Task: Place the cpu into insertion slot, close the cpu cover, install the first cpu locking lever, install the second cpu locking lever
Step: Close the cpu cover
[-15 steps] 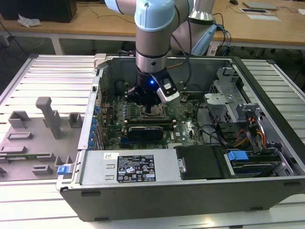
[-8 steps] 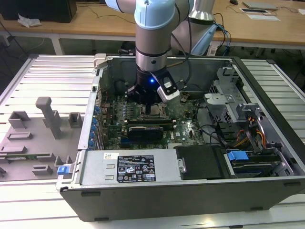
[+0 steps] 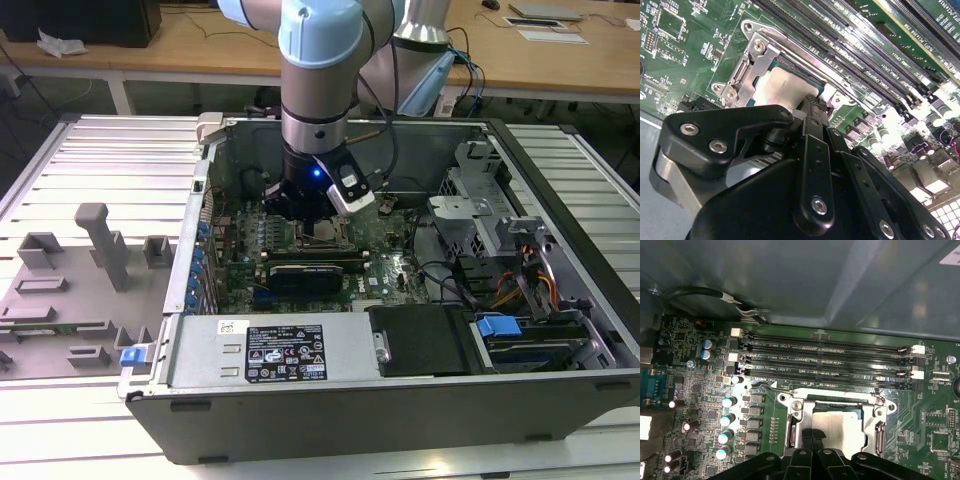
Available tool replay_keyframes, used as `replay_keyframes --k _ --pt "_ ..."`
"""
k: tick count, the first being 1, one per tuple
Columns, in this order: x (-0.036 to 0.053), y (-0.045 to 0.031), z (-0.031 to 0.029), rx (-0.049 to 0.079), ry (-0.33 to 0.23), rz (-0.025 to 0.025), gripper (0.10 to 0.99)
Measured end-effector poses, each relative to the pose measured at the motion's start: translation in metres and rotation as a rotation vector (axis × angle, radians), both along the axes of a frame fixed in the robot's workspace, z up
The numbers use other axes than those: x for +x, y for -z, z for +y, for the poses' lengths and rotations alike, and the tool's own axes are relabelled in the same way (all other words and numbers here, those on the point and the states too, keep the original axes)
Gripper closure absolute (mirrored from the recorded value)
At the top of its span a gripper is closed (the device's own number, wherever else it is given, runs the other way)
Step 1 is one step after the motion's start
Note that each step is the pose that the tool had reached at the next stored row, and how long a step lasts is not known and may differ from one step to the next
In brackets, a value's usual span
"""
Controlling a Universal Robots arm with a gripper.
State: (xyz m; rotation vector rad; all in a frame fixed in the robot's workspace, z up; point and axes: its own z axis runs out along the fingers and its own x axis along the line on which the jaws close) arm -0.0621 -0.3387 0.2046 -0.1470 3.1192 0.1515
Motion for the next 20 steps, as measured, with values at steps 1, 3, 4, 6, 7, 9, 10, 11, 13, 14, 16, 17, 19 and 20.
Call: replay_keyframes --k 1,3,4,6,7,9,10,11,13,14,16,17,19,20 --pt "0.0000 0.0001 0.0000 0.003 -0.003 -0.0008 0.980" --pt "0.0001 0.0001 0.0000 0.007 -0.006 -0.0012 0.980" --pt "0.0003 0.0001 0.0000 0.010 -0.009 -0.0014 0.980" --pt "0.0007 0.0002 0.0001 0.014 -0.014 -0.0014 0.980" --pt "0.0009 0.0002 0.0001 0.015 -0.015 -0.0015 0.980" --pt "0.0011 0.0001 0.0000 0.015 -0.016 -0.0015 0.980" --pt "0.0011 0.0001 0.0000 0.015 -0.016 -0.0015 0.980" --pt "0.0011 -0.0004 0.0000 0.015 -0.016 -0.0016 0.980" --pt "0.0011 -0.0037 0.0001 0.015 -0.016 -0.0016 0.980" --pt "0.0011 -0.0048 0.0000 0.015 -0.016 -0.0015 0.980" --pt "0.0012 -0.0049 -0.0001 0.015 -0.016 -0.0016 0.980" --pt "0.0013 -0.0051 -0.0007 0.015 -0.016 -0.0014 0.980" --pt "0.0014 -0.0050 -0.0038 0.015 -0.016 -0.0015 0.980" --pt "0.0016 -0.0051 -0.0055 0.015 -0.016 -0.0014 0.980"
